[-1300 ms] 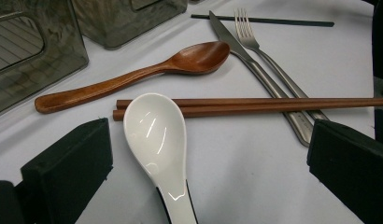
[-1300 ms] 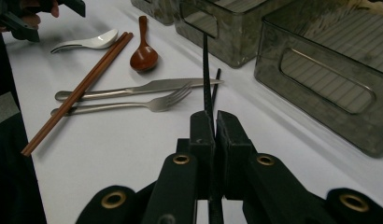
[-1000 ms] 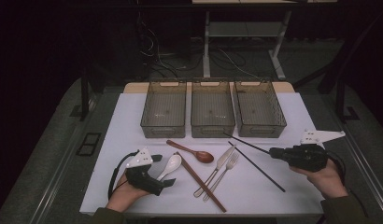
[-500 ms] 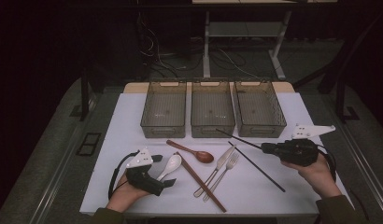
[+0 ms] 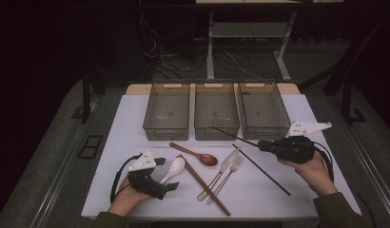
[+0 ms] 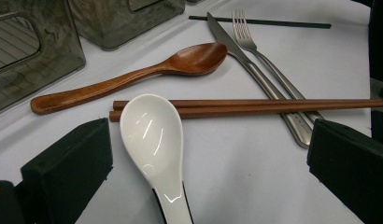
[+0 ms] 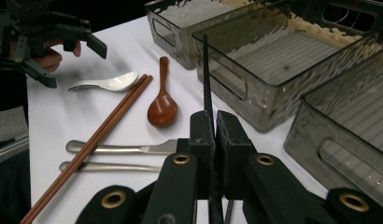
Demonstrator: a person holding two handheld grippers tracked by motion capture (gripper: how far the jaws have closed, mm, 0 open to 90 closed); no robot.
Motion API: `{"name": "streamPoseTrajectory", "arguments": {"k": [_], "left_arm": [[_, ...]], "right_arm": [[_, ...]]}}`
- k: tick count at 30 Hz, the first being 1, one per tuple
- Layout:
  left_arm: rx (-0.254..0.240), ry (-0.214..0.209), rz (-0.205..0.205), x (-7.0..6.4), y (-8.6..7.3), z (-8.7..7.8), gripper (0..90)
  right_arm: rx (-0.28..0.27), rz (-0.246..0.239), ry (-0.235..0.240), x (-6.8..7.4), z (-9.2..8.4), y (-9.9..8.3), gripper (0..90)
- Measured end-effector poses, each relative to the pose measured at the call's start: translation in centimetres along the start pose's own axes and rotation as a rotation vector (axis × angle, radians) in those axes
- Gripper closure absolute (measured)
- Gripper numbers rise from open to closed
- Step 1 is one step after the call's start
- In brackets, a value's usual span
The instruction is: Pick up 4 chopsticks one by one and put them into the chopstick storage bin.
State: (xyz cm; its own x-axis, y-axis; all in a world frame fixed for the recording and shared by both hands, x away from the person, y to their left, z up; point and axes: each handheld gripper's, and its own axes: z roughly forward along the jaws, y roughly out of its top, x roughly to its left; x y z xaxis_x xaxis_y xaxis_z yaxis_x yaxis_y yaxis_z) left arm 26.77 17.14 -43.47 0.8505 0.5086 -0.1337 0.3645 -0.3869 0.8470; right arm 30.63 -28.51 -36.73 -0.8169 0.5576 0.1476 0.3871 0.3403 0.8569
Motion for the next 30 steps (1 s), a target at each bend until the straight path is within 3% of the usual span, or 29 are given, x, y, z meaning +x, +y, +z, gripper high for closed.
{"name": "streamPoseTrajectory", "arguments": {"k": [10, 30], "left_arm": [[0.002, -0.008, -0.017, 0.1, 0.0, 0.0, 0.0], [-0.001, -0.007, 0.004, 0.1, -0.1, 0.2, 0.0]], "right_arm": [[-0.006, -0.003, 0.012, -0.1, 1.6, 1.1, 85.2], [0.012, -0.023, 0.000, 0.1, 6.3, 3.8, 85.2]]}}
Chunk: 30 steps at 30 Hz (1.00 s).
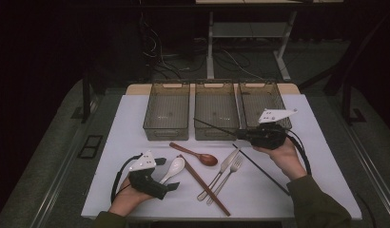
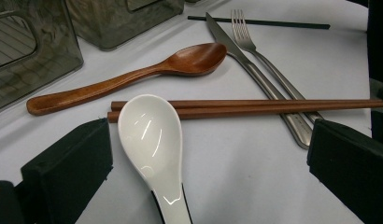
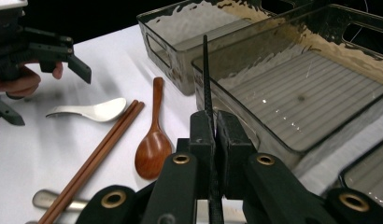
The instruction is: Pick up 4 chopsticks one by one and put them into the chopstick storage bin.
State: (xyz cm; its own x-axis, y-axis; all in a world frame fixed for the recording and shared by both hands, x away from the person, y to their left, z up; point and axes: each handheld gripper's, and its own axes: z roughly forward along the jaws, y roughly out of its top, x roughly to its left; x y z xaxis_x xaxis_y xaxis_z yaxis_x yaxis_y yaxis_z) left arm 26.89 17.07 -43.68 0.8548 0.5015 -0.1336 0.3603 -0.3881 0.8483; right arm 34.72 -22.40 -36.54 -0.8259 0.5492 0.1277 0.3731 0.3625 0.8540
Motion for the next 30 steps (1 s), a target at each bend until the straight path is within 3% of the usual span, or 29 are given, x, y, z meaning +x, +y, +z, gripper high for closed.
{"name": "streamPoseTrajectory", "arguments": {"k": [15, 30], "left_arm": [[-0.004, -0.002, -0.003, 0.0, 0.0, -0.1, 0.0], [-0.011, 0.000, -0.009, 0.0, -0.1, -0.2, 0.0]], "right_arm": [[0.002, -0.039, -0.035, 0.9, 3.4, 2.6, 85.1], [0.024, -0.011, -0.045, 0.9, 7.7, 5.2, 85.1]]}}
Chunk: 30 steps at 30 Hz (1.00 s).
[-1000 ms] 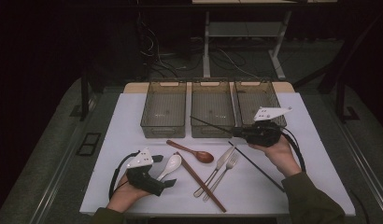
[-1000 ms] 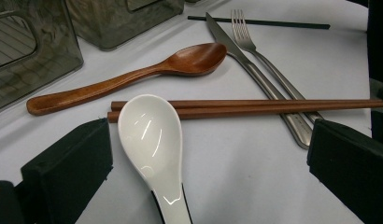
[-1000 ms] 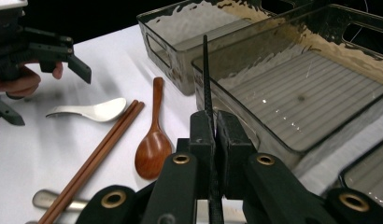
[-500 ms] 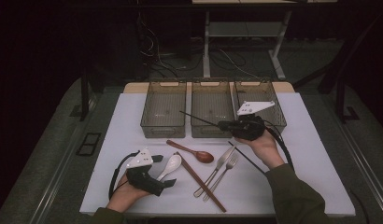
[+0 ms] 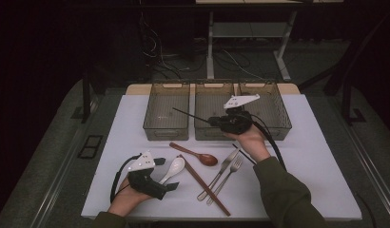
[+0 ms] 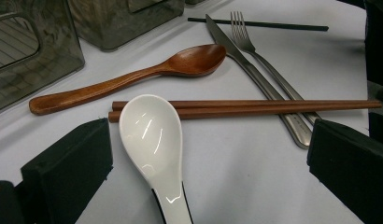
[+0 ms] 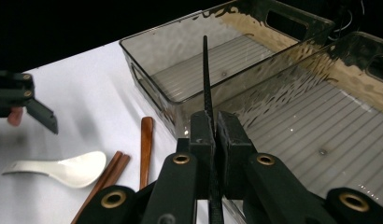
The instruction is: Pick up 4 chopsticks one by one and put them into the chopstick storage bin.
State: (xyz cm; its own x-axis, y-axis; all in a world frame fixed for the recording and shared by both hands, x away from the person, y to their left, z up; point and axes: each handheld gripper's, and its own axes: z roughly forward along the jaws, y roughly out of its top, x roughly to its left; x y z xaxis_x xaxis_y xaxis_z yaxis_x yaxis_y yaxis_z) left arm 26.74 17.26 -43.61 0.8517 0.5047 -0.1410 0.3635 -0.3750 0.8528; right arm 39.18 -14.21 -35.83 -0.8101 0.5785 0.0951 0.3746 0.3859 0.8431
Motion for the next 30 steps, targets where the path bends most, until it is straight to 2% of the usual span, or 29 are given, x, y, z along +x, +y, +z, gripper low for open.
{"name": "streamPoseTrajectory", "arguments": {"k": [8, 17, 30], "left_arm": [[0.001, -0.003, 0.001, 0.0, 0.0, 0.0, 0.0], [-0.004, -0.004, -0.002, 0.1, 0.0, -0.1, 0.0], [-0.007, -0.004, -0.004, 0.1, 0.0, -0.1, 0.0]], "right_arm": [[0.036, 0.039, -0.031, -0.4, 2.5, 1.1, 85.2], [0.052, 0.032, -0.061, -0.8, 5.4, 2.8, 85.1], [0.102, 0.042, -0.064, -0.7, 9.3, 4.4, 85.1]]}}
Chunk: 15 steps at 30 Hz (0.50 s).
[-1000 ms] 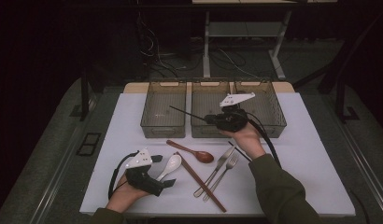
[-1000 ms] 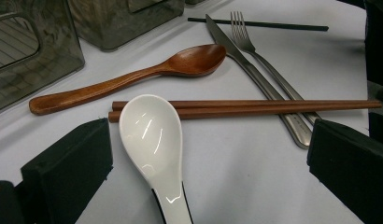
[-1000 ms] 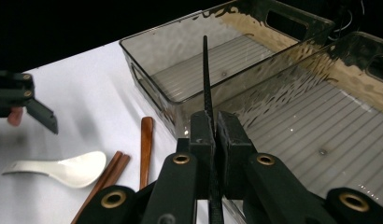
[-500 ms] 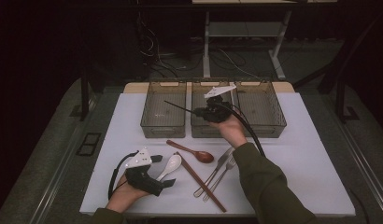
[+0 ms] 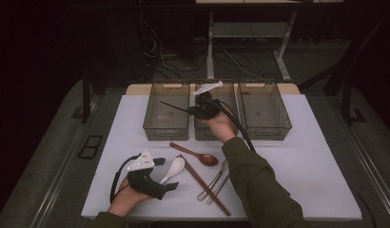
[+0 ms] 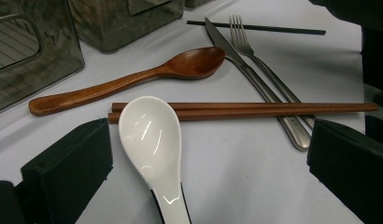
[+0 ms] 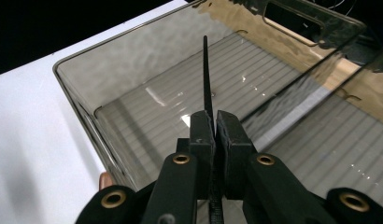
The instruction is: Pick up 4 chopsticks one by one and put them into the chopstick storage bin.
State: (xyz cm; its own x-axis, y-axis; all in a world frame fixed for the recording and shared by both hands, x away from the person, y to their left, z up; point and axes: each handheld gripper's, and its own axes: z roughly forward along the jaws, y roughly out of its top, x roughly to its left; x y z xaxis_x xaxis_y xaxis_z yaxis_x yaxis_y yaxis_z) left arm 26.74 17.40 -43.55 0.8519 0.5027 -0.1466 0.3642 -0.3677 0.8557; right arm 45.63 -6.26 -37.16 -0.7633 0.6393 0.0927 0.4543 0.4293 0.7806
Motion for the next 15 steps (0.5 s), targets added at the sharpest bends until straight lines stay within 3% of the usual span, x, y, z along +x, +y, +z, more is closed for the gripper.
{"name": "streamPoseTrajectory", "arguments": {"k": [15], "left_arm": [[-0.006, -0.005, 0.001, 0.0, 0.0, 0.0, 0.0]], "right_arm": [[0.084, 0.005, -0.047, 1.3, 4.1, 1.8, 85.1]]}}
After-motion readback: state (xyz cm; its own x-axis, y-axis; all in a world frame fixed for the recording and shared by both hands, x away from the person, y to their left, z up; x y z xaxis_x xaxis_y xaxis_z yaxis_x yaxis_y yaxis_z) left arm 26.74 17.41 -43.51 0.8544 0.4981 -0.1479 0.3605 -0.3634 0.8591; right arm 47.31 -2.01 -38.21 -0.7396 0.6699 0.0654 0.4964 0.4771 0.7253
